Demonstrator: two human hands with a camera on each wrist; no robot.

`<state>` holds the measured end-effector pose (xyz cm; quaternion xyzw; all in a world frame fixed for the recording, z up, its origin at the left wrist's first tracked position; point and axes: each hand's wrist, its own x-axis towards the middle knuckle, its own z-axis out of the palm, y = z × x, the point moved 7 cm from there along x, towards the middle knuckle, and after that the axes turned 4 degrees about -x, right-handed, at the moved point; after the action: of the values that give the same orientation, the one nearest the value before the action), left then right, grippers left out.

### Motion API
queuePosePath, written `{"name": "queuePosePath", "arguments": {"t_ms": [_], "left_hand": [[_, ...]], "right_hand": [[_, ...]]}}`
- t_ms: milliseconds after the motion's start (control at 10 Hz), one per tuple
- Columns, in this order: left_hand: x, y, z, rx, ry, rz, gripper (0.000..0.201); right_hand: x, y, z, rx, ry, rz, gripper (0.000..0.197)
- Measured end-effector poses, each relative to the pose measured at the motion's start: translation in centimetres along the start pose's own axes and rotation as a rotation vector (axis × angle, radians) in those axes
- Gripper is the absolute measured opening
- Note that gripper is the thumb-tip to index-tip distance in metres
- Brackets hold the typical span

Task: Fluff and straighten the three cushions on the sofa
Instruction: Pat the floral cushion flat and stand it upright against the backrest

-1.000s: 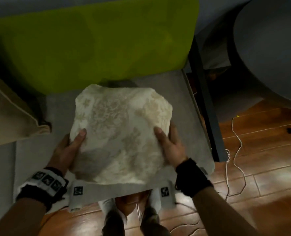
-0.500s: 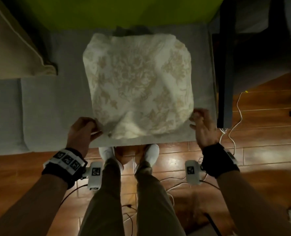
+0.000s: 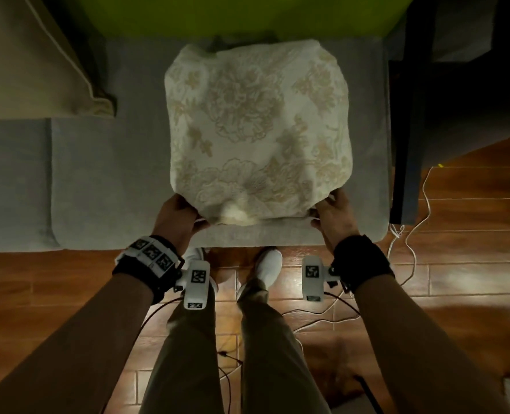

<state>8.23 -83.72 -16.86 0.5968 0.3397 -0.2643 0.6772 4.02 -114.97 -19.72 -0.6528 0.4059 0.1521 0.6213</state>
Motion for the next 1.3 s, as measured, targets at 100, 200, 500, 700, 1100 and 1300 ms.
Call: {"name": "queuePosePath", "arguments": {"t_ms": [100,200,500,700,1100,1300], "left_hand": [[1.3,-0.2,-0.8,0.098,0.141,-0.036,0.036],[1.9,-0.4,-1.1,0.338,0.233,-0.061,0.04],[2.9,1.7,-0.7,0.184,0.264,-0.038,0.042],[0.7,1.6,-2.4,0.065,0.163,0.094,0.026],[-1.3,-2.2,-6.5,-0.365,0.229,0.023,0.007],[0.1,-2.4,-4.9,-0.094,0.144,-0.209,0.013]], "right_hand": [[0.6,0.0,-0.1,0.054,0.026,0.053,0.026],[0.6,0.5,-0.5,0.044,0.052,0.113,0.024],[0.1,-1.9,-1.6,-0.172,-0.067,-0.091,0.019],[-1.2,2.1,-11.0,0.047,0.008,0.105,0.015],[-0.5,3.6,-8.2,-0.04,-0.139,0.117,0.023],[0.1,3.5,-8.8,-0.131,-0.029,-0.016,0.05]]}}
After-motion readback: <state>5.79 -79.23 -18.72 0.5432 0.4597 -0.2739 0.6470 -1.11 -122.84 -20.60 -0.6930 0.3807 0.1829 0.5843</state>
